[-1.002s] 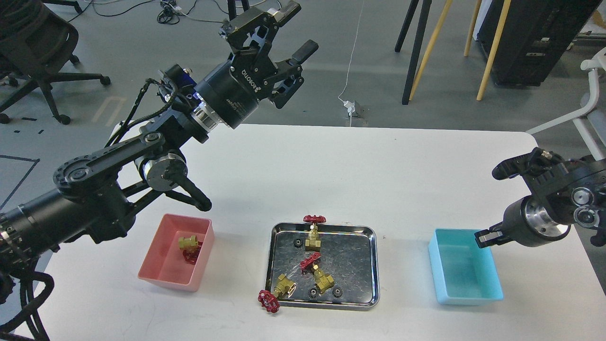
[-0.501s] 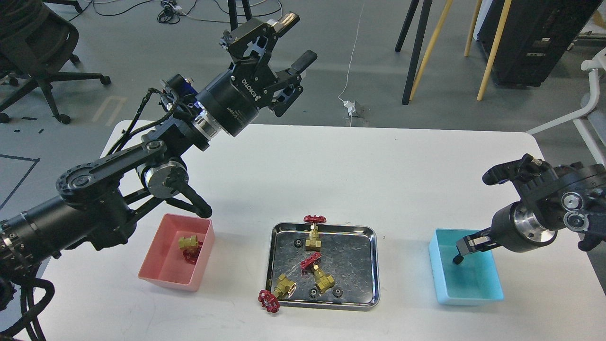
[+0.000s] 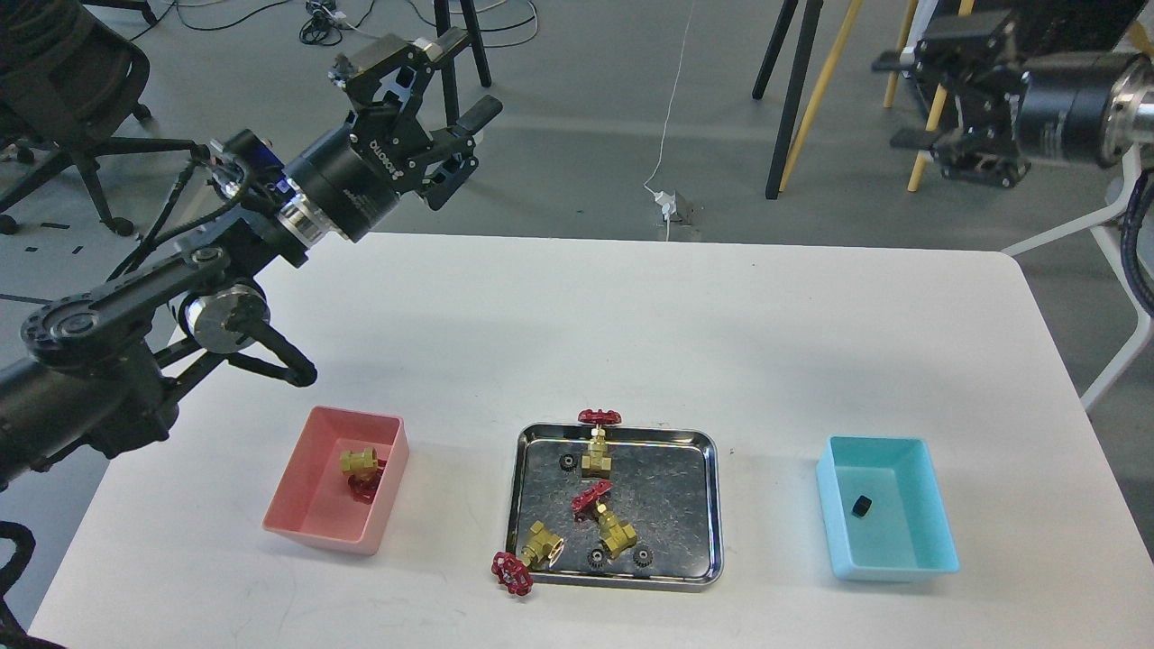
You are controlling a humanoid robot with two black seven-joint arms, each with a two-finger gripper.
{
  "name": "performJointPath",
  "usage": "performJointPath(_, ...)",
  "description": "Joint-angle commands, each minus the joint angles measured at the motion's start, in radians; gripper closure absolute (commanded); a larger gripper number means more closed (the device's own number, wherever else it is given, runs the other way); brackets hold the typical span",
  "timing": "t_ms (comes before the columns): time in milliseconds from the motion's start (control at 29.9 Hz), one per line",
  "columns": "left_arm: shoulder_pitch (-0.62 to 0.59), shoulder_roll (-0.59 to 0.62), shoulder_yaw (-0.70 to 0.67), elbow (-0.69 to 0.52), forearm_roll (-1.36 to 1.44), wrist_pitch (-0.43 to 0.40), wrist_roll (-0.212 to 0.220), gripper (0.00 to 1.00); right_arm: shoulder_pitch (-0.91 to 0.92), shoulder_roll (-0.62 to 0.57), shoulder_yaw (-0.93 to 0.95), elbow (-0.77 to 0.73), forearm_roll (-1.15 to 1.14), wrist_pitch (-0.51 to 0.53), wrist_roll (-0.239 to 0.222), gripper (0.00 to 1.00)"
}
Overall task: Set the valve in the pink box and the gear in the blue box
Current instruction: 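Release the gear into the blue box and withdraw the right gripper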
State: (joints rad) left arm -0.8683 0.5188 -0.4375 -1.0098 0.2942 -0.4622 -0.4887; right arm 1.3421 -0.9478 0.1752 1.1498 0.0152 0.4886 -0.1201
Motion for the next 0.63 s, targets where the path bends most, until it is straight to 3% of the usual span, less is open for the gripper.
performJointPath(0, -0.009, -0.006, -0.078, 0.161, -0.049, -0.026, 0.000, 0.31, -0.072, 0.035, 0.030, -0.073, 0.314, 0.000, 0.124, 0.10)
performJointPath(33, -0.008, -0.011, -0.105, 0.198, -0.073, -0.026, 0.000, 0.31, -0.104, 0.065, 0.033, -0.100, 0.387, 0.000, 0.146, 0.10)
performJointPath(167, -0.011, -0.069, -0.139, 0.292, -0.159, -0.026, 0.000, 0.30, -0.204, 0.176, 0.049, -0.231, 0.531, 0.000, 0.149, 0.08)
performJointPath(434, -0.008, -0.223, -0.139, 0.444, -0.168, -0.026, 0.000, 0.27, -0.267, 0.388, 0.102, -0.429, 0.531, 0.000, 0.137, 0.04)
performJointPath(468, -0.006, -0.230, -0.138, 0.450, -0.168, -0.026, 0.000, 0.22, -0.267, 0.397, 0.102, -0.435, 0.529, 0.000, 0.137, 0.03)
performJointPath(501, -0.005, -0.235, -0.136, 0.454, -0.168, -0.026, 0.000, 0.07, -0.268, 0.403, 0.102, -0.440, 0.528, 0.000, 0.138, 0.03)
performJointPath(535, -0.005, -0.237, -0.129, 0.455, -0.167, -0.026, 0.000, 0.00, -0.268, 0.408, 0.106, -0.444, 0.528, 0.000, 0.140, 0.03)
performJointPath(601, -0.005, -0.241, -0.119, 0.455, -0.158, -0.026, 0.000, 0.00, -0.268, 0.408, 0.118, -0.461, 0.528, 0.000, 0.146, 0.03)
